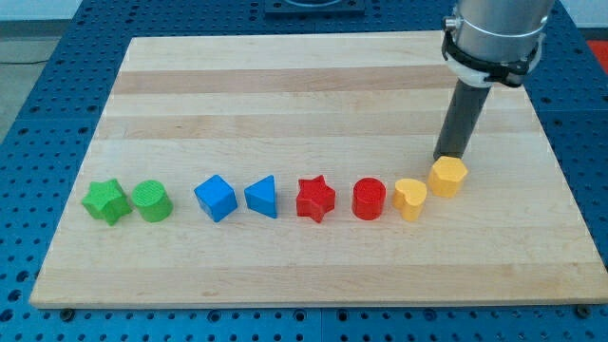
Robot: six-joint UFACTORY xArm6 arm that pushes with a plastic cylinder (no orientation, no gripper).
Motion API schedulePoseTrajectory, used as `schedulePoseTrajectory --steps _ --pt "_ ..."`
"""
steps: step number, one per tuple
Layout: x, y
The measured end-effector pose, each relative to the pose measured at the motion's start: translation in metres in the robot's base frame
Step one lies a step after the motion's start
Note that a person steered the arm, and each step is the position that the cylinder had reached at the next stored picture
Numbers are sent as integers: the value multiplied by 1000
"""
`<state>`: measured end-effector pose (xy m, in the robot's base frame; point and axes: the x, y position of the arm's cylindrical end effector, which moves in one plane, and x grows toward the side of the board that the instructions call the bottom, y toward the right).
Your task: Move yellow hexagon right to the yellow heart
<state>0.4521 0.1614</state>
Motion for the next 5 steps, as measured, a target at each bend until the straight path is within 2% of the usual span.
schedulePoseTrajectory --steps 5 --pt "25 0"
